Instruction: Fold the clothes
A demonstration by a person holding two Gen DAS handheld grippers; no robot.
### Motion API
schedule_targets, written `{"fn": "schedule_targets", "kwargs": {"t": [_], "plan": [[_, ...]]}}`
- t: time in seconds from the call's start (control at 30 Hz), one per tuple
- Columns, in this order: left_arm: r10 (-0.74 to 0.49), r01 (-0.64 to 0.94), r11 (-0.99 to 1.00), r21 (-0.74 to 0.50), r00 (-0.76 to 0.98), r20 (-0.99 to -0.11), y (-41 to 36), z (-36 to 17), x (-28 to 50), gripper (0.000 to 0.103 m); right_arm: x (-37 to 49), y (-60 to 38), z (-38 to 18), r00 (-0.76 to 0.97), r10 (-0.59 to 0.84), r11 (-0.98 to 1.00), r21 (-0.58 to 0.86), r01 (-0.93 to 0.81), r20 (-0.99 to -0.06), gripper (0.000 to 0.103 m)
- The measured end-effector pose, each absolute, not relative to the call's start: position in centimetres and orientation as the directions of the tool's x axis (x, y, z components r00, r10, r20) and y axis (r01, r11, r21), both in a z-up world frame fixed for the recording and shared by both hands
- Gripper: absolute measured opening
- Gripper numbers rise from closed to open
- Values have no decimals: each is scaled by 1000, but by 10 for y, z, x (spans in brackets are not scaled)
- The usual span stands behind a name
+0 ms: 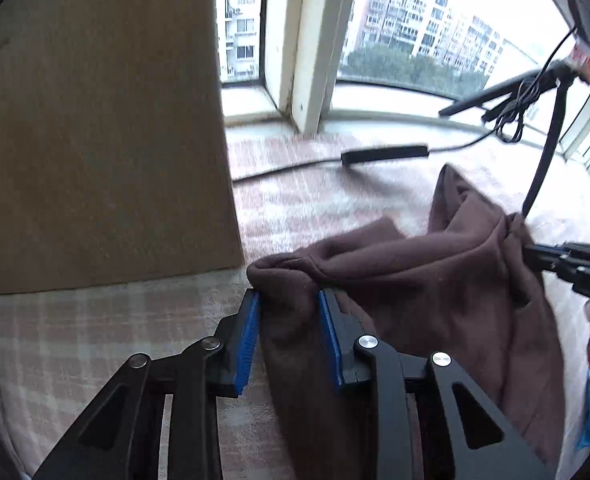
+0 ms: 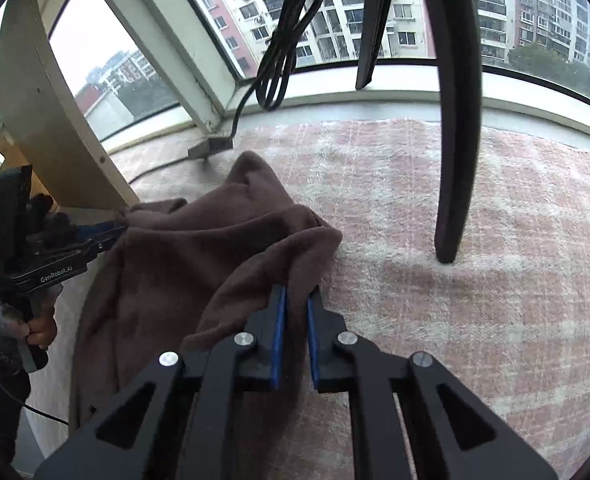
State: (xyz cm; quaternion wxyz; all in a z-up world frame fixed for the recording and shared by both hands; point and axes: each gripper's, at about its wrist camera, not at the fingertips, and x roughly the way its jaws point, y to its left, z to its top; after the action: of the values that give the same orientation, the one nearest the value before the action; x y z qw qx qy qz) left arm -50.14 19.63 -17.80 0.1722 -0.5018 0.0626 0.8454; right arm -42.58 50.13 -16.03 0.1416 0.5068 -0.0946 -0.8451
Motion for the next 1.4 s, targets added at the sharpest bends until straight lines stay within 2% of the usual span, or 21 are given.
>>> {"fn": "schedule_targets", "kwargs": {"t": [0.17, 0.33, 0.43, 0.57, 0.63, 0.8, 0.87, 1.1, 1.13, 1.17, 1.2, 1.37, 1.4], "plan": [[283, -348, -930, -122, -461, -841, 175, -136, -476, 28, -405, 502, -123, -474, -334, -943, 291, 163, -815, 12], [359, -406, -899, -163, -472, -805, 144, -75, -396, 30, -351, 503, -84, -367, -531, -847, 464, 258, -764, 12], [400, -435, -879, -196, -447, -800, 130, -49, -335, 34, -302, 493, -71, -291, -577, -812, 499, 303, -763, 12], [547, -436, -809, -394, -315, -775, 143, -54, -251, 36, -250, 487, -70, -262, -562, -819, 486, 304, -784, 12], [583, -450, -775, -443, -239, -777, 169, -71, -212, 36, -236, 485, -78, -258, -544, -832, 475, 285, -798, 12], [521, -501, -784, -365, -212, -827, 240, -111, -160, 36, -245, 473, -114, -236, -515, -853, 465, 236, -824, 12], [476, -495, -811, -311, -249, -844, 256, -118, -160, 36, -252, 468, -125, -228, -512, -854, 464, 236, -828, 12], [405, -483, -843, -236, -280, -871, 279, -137, -169, 36, -272, 463, -130, -271, -509, -859, 462, 220, -817, 12], [390, -478, -849, -227, -275, -879, 280, -140, -171, 29, -275, 461, -129, -276, -498, -865, 449, 223, -822, 12], [386, -473, -851, -230, -266, -883, 280, -144, -172, 8, -278, 458, -130, -280, -483, -873, 432, 227, -829, 12], [395, -465, -850, -248, -251, -884, 279, -148, -174, 2, -281, 456, -132, -280, -462, -883, 409, 230, -841, 12], [388, -444, -865, -235, -294, -874, 268, -141, -164, 1, -294, 445, -142, -281, -355, -925, 291, 246, -892, 12], [378, -444, -869, -219, -309, -873, 265, -138, -160, 1, -295, 445, -145, -280, -346, -927, 280, 250, -896, 8]]}}
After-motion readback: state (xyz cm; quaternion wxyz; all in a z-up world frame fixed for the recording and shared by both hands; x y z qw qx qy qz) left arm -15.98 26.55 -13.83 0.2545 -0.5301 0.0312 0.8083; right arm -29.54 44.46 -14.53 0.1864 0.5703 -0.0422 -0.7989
